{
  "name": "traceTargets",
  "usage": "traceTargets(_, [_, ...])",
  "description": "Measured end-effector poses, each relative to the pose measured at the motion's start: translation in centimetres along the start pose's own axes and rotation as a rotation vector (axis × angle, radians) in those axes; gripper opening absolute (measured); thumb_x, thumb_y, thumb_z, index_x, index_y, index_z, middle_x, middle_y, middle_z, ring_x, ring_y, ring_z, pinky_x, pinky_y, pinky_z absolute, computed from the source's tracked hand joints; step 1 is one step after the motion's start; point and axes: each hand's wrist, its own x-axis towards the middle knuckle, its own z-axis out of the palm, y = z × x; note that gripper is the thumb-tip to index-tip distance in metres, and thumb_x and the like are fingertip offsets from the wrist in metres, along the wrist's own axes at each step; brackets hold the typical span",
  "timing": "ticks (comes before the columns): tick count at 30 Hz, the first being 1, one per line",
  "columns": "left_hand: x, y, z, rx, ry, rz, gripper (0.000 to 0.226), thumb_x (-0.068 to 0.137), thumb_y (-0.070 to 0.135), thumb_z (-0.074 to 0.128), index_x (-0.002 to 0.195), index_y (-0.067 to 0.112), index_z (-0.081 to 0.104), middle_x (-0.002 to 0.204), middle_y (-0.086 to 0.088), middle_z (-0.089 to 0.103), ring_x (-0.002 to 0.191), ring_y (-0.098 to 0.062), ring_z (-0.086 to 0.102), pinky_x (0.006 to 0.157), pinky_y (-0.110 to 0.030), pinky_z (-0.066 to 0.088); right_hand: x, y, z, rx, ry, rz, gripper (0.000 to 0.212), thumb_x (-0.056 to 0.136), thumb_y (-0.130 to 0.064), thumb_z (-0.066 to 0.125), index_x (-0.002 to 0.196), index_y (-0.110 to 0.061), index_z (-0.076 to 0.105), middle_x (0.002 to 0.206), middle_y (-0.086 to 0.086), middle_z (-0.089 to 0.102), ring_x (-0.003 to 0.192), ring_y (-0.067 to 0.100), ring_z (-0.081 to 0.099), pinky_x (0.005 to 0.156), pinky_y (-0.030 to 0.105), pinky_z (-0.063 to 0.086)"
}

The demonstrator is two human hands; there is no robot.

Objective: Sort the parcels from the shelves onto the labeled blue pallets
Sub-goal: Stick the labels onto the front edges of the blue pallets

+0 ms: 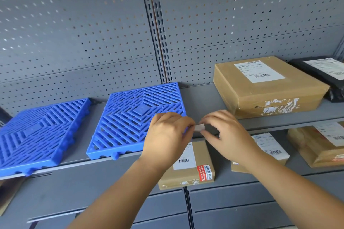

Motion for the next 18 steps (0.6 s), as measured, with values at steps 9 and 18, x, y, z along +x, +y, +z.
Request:
traceTargets(9, [-1.6, -4.5, -3.0, -0.158, 0.072, -0.24, 0.017, 0.088, 0.028, 0.07, 0.098, 0.016, 0.076, 0.089, 0.006, 0.075, 0.087, -0.016, 0.066, 0.08, -0.04, 0.058, 3.3, -3.9, 1.2, 0.167, 0.016, 0.012, 0.004, 0.091, -0.013, 0.073, 0.094, -0.015, 0.072, 0.088, -0.011, 0.066, 0.086, 0.006, 0.055, 0.078, 0.007, 0.037])
traceTargets(18, [-3.9, -12.6, -7.6, -0.144, 0.088, -0.253, 0.022, 0.089, 0.032, 0.065, 0.109, 0.026, 0.073, 0.098, 0.015, 0.075, 0.09, -0.011, 0.065, 0.088, -0.031, 0.047, 7.9, -11.2, 5.8, 0.057, -0.001, -0.108, 0.006, 0.092, -0.018, 0.068, 0.087, -0.021, 0.07, 0.08, -0.011, 0.064, 0.082, 0.018, 0.054, 0.075, 0.034, 0.047])
